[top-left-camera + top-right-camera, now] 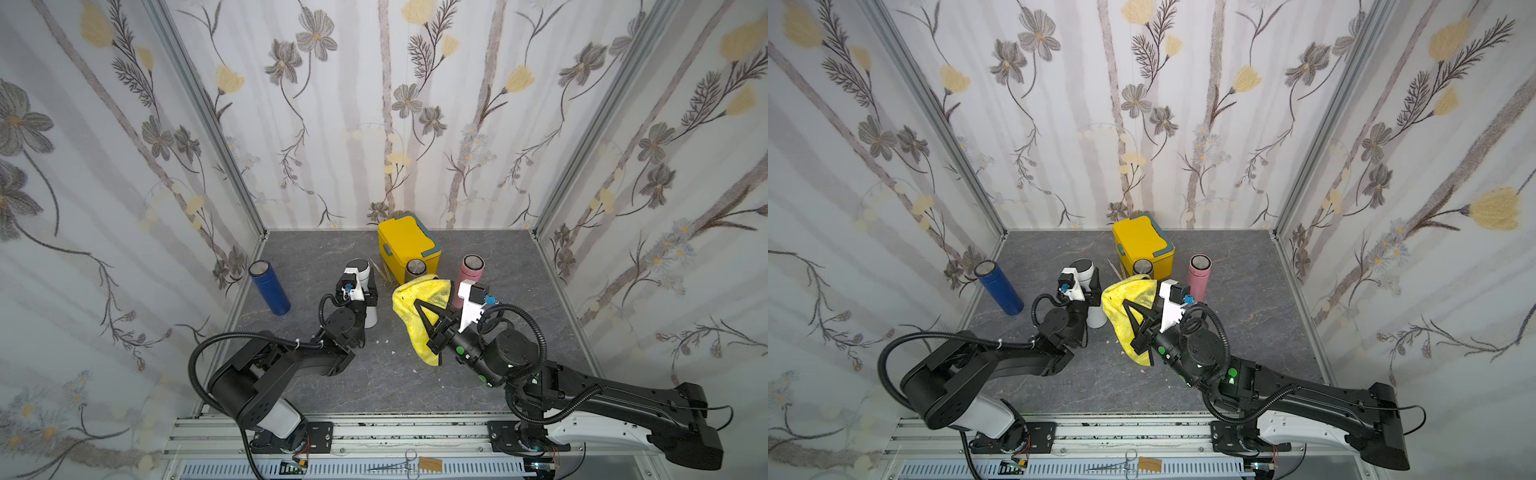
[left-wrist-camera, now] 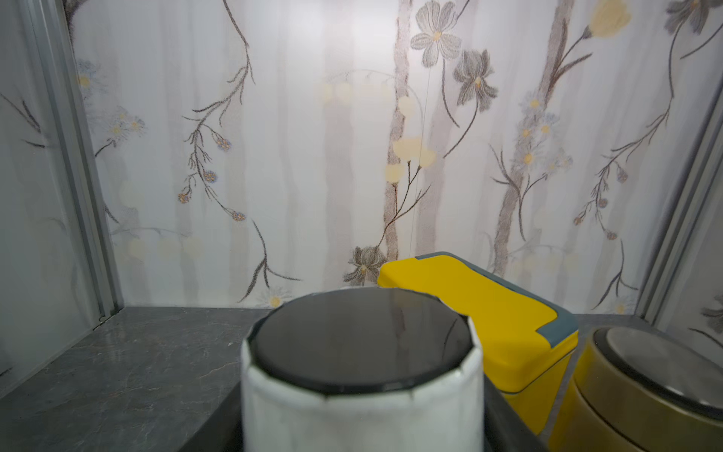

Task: Wipe the surface of the thermos
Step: Wipe the dirt from the surface of the thermos, then place the thermos at the center of the board.

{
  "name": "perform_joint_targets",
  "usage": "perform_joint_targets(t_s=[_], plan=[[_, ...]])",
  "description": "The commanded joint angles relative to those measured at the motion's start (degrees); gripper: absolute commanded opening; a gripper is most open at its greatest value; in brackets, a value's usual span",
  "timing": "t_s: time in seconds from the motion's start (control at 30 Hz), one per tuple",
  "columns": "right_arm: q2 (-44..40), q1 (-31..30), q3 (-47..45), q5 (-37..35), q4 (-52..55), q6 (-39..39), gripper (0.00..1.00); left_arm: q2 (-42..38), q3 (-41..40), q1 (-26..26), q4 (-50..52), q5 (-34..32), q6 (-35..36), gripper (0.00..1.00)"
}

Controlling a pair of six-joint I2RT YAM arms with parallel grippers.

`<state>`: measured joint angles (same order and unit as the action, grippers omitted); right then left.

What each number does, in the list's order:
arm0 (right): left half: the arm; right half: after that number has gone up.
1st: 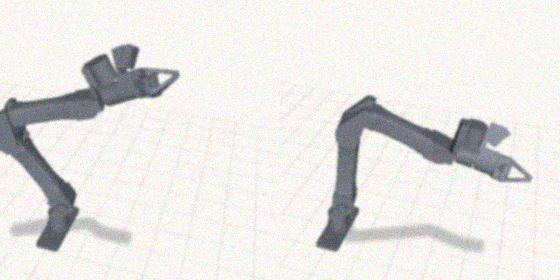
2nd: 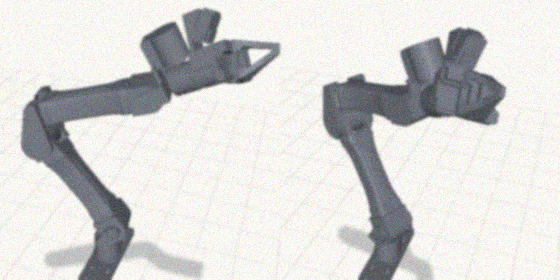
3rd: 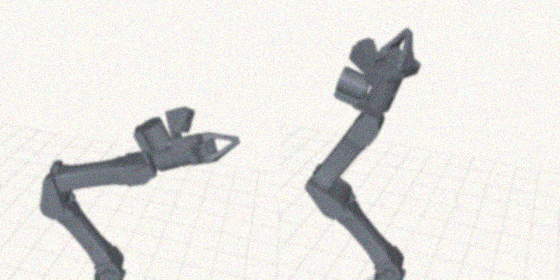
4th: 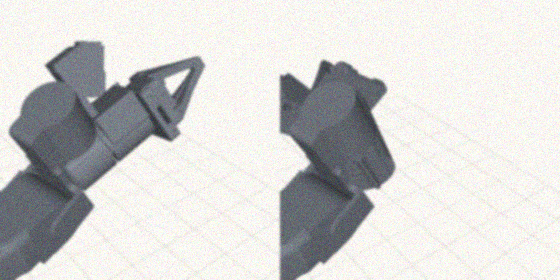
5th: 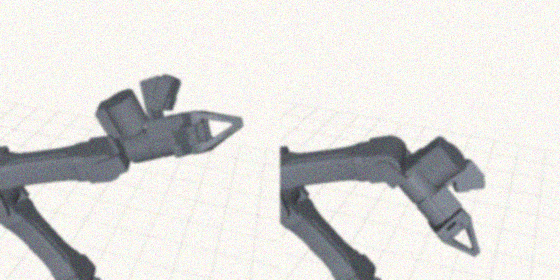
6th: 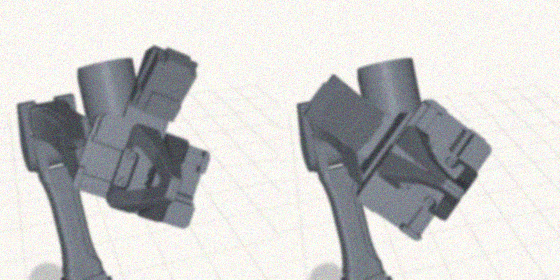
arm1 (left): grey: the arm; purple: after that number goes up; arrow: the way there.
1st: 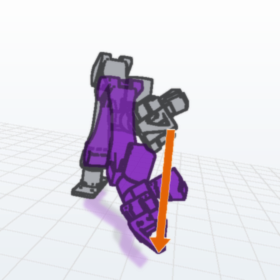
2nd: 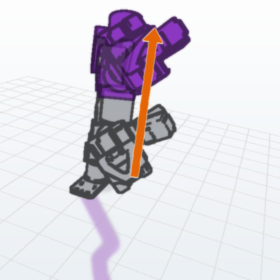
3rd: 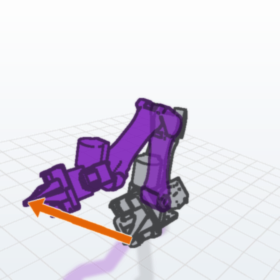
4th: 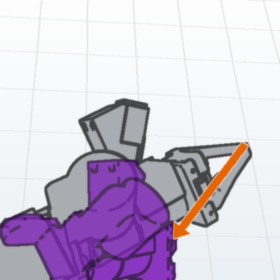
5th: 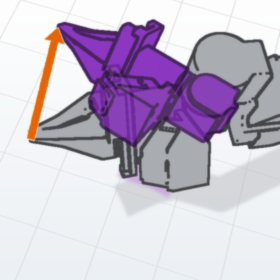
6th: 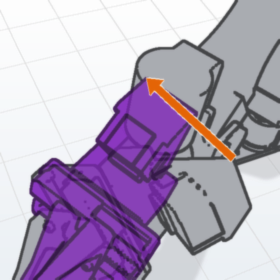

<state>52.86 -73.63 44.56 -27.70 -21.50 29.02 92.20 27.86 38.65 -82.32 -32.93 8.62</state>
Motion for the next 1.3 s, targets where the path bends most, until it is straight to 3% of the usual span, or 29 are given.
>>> perform_joint_targets(t_s=[0.0, 0.17, 0.3, 0.77, 0.8, 0.93, 1.07, 1.13, 1.27], plan=[[-0.71, 0.48, 0.38, -2.55, 1.14, -2.36, 0.00, 5.90, 3.57, -1.92, -12.28, 1.52, 3.16, 0.00], [-2.15, 3.31, -0.87, -3.66, 1.06, -3.19, 0.00, 13.62, 8.31, -5.95, -14.39, 4.72, 0.12, 0.00], [-0.91, 5.78, -2.76, -2.32, 1.08, -2.69, 0.00, 17.87, 12.58, -9.47, -11.28, 11.08, -2.64, 0.00], [-0.27, 9.32, -4.06, 0.22, 0.56, -1.52, 0.00, 25.65, 20.75, -13.70, -9.32, 14.89, -3.15, 0.00], [-0.51, 9.48, -4.37, -0.18, 1.15, -1.29, 0.00, 25.57, 20.72, -13.62, -9.17, 14.59, -3.26, 0.08], [-2.21, 10.14, -6.89, -2.03, 2.50, -1.07, 0.00, 24.01, 19.02, -13.54, -9.78, 14.80, -3.14, 0.60], [-4.57, 12.32, -9.31, -2.40, 4.26, -0.85, 0.00, 21.47, 16.86, -13.04, -9.79, 14.36, -2.59, 0.93], [-5.42, 13.50, -9.57, -3.29, 6.94, -0.50, 0.00, 19.91, 15.87, -12.74, -9.57, 14.10, -2.47, 1.00], [-7.25, 15.75, -10.69, -5.27, 11.32, -0.29, 0.00, 15.06, 14.35, -11.03, -6.45, 11.99, -1.29, 1.00]])
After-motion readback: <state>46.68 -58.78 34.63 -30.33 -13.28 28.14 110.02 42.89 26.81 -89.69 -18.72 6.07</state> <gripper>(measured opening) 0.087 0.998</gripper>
